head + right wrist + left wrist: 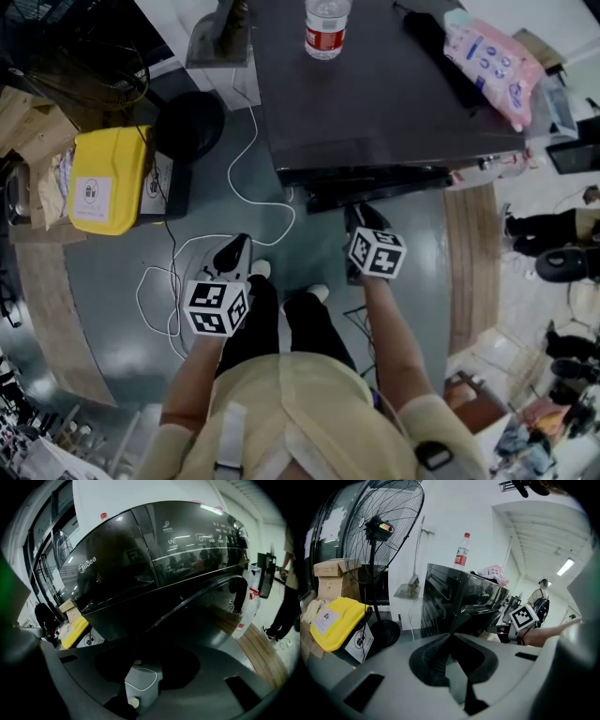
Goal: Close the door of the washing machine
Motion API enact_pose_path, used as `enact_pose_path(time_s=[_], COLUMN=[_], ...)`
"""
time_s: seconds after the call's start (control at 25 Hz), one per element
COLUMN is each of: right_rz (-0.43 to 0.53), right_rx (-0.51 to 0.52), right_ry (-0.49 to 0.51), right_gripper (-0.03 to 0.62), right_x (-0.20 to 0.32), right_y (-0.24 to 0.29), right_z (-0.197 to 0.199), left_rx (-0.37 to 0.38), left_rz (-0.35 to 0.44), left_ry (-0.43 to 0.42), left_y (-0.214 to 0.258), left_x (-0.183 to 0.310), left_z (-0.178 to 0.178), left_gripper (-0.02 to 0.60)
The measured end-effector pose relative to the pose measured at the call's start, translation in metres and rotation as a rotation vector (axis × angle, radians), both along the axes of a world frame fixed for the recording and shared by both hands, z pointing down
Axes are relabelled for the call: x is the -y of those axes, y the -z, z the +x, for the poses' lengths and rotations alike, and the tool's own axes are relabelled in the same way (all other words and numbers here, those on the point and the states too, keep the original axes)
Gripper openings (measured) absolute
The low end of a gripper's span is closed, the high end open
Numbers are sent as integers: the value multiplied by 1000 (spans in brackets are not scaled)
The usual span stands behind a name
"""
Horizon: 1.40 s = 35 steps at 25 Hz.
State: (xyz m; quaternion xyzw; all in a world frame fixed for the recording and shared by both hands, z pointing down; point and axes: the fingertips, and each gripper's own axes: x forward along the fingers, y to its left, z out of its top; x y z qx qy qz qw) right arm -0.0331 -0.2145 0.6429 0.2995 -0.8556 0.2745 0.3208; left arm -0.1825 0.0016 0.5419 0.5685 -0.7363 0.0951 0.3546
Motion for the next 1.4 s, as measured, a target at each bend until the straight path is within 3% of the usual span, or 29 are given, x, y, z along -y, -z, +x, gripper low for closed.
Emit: enact_pose_path(time_s=[0.88, 1.4], right_rz=[28, 52], right_rx=[-21, 51], right_ry=[12, -37], right_gripper=[130, 130], right_x=[-2, -27], right_y=[0, 39], right_z=[0, 18], left_rx=[11, 0], left_rz=[34, 88], left_ry=[-80, -160], left_y=[12, 24], left_x=[21, 35], left_z=[4, 15], left_gripper=[20, 20])
